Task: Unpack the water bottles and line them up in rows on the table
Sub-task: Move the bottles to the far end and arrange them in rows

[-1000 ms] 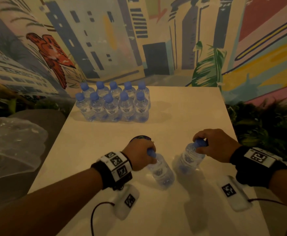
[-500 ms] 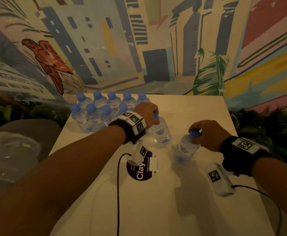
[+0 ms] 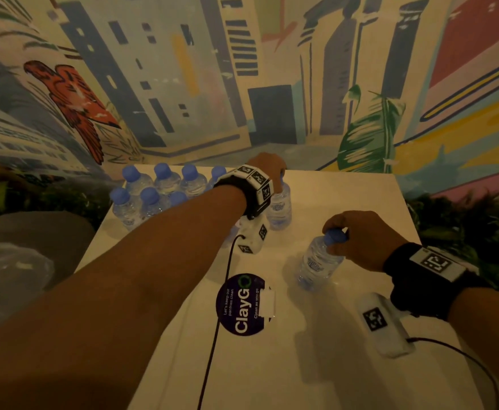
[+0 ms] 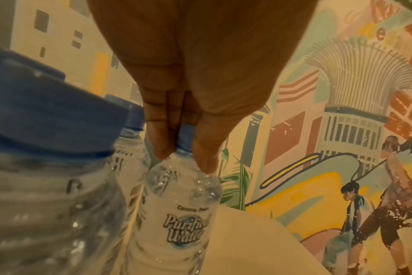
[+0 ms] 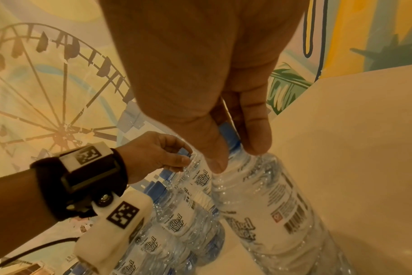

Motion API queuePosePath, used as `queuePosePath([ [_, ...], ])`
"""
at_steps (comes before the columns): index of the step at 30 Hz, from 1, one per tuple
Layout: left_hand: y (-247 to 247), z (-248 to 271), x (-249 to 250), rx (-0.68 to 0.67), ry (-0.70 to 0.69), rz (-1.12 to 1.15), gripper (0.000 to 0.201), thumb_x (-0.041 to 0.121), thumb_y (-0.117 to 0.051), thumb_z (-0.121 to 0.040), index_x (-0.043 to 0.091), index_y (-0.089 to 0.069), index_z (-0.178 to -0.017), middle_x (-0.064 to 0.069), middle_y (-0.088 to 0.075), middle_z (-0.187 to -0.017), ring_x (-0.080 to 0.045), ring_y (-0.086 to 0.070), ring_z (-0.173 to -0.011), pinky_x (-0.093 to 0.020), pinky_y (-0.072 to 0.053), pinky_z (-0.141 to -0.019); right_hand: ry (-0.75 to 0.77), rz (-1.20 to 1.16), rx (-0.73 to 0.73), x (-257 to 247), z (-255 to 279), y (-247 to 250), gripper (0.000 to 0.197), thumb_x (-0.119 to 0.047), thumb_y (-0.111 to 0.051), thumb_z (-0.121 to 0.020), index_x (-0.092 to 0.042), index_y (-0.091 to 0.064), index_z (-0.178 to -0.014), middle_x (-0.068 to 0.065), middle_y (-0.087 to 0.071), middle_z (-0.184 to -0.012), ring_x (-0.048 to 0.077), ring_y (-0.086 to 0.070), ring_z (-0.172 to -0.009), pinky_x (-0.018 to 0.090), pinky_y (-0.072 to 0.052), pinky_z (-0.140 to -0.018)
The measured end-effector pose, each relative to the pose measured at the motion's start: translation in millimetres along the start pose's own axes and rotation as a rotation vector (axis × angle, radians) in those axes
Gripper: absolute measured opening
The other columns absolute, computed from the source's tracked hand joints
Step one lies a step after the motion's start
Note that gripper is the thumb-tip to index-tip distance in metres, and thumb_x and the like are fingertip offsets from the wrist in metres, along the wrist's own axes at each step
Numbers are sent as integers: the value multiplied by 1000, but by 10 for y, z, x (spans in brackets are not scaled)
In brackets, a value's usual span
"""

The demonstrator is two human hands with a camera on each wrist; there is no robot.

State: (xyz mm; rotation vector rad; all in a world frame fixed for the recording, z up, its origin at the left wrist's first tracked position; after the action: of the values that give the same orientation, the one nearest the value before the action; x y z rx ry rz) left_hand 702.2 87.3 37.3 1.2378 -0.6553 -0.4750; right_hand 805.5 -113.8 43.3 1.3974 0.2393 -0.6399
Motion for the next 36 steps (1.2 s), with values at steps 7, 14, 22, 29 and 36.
queuePosePath([
  [7, 34, -90, 45, 0, 0, -58, 13, 15, -66, -79, 9, -68, -91, -12, -69, -97, -33, -65, -91, -32, -46, -74, 30, 32, -4, -128, -119, -5, 26, -8, -67, -83, -3, -67, -108, 15, -66, -113, 16, -48, -87, 24, -36, -78],
  [14, -19, -70, 205, 41, -56, -158, 16, 15, -61, -83, 7, -66, -96, -15, -67, -103, -34, -64, -97, -38, -50, -83, 18, 95, -13, -280, -216, 4, 28, -14, -67, -82, -8, -68, -109, 12, -66, -114, 20, -53, -89, 27, -40, -82],
  [22, -62, -28, 220, 79, -70, -153, 19, 7, -54, -88, 2, -65, -102, -19, -66, -110, -37, -62, -103, -40, -49, -86, -3, 126, 9, -441, -386, -60, 28, -12, -68, -80, -6, -69, -107, 14, -66, -115, 30, -58, -107, 35, -44, -93],
  [29, -77, -14, 187, 91, -104, -174, 20, 9, -58, -84, 2, -63, -102, -20, -64, -111, -38, -62, -104, -40, -49, -84, -11, 132, 18, -518, -483, -151, 25, -12, -65, -81, -6, -69, -105, 15, -67, -113, 32, -58, -105, 38, -47, -94],
  [36, -93, -30, 166, 80, -121, -190, 24, 9, -56, -87, 1, -61, -109, -21, -62, -117, -39, -60, -107, -41, -48, -89, -30, 136, 26, -517, -525, -210, 28, -12, -63, -82, -9, -67, -110, 14, -64, -116, 30, -56, -107, 34, -44, -92],
])
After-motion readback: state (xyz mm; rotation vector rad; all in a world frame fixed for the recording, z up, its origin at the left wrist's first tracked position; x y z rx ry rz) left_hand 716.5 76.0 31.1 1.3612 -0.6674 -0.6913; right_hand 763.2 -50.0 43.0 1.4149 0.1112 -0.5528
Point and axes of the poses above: each hand's wrist, its own z-axis away from the middle knuckle, its own y-axis out of the back of the hand, x = y × z, the point moved 1 cm from there along -z, towards the middle knuckle
